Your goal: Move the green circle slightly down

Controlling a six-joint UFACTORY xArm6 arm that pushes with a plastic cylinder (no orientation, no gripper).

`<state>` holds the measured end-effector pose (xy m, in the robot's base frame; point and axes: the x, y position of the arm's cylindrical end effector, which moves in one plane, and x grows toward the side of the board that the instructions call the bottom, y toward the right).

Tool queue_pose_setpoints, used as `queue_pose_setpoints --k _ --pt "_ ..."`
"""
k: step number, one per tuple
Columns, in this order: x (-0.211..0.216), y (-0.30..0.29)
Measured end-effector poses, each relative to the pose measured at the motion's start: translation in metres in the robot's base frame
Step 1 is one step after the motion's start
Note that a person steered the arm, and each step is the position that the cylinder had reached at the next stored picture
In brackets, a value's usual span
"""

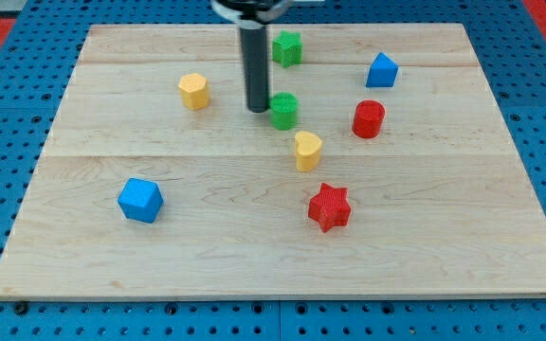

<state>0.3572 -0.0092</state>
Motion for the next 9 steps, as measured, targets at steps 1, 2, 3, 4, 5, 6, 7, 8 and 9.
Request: queue_pose_setpoints --k 1,2,3,4,5,6,7,8,9 --pt "-0.035 0.001" --pt "-0.02 0.039" --pt "0.01 0.039" --pt "0.01 0.023" --pt "0.022 0.049" --pt "0.049 0.04" --pt "0.049 0.028" --pt "0.046 0.028" --pt "0.066 0.015"
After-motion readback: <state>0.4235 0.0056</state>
